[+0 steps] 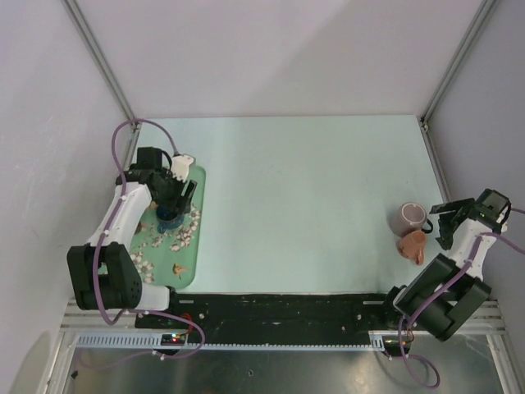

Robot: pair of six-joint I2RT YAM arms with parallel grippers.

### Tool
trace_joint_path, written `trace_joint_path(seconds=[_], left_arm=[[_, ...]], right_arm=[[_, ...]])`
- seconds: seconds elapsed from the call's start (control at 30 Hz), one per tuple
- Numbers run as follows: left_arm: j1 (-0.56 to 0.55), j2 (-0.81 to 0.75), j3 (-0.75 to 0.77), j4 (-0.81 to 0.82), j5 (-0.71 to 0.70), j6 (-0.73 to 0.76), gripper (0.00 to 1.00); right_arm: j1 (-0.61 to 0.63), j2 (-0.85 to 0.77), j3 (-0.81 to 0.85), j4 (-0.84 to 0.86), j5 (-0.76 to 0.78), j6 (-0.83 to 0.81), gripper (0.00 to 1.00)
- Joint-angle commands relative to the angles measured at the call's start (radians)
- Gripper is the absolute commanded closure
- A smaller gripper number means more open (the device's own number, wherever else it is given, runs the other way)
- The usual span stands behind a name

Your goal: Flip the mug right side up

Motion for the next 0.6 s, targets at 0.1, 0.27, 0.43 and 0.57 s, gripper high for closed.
trace_joint_path(seconds=[0.1,0.27,0.43,0.57], left_arm=[[-0.03,-0.04,0.068,-0.053,-0.001,0.006,0.25],[-0.06,-0.05,0.063,-0.058,-0.006,0.005,0.25],[-0.062,-0.058,0.06,-0.058,-0.009,0.012,0.25],[-0.062,-0.056,0.058,-0.058,-0.019,0.019,0.25]], right_arm=[[0.032,0.16,0.003,0.096,0.01,0.06,0.22],[0.069,0.262,0.015,0.167,0.012,0.085,0.27],[0.13,0.35,0.075,0.161,0.019,0.068,0.28],[0.193,0.384,0.126,0.143,0.028,0.062,0.28]])
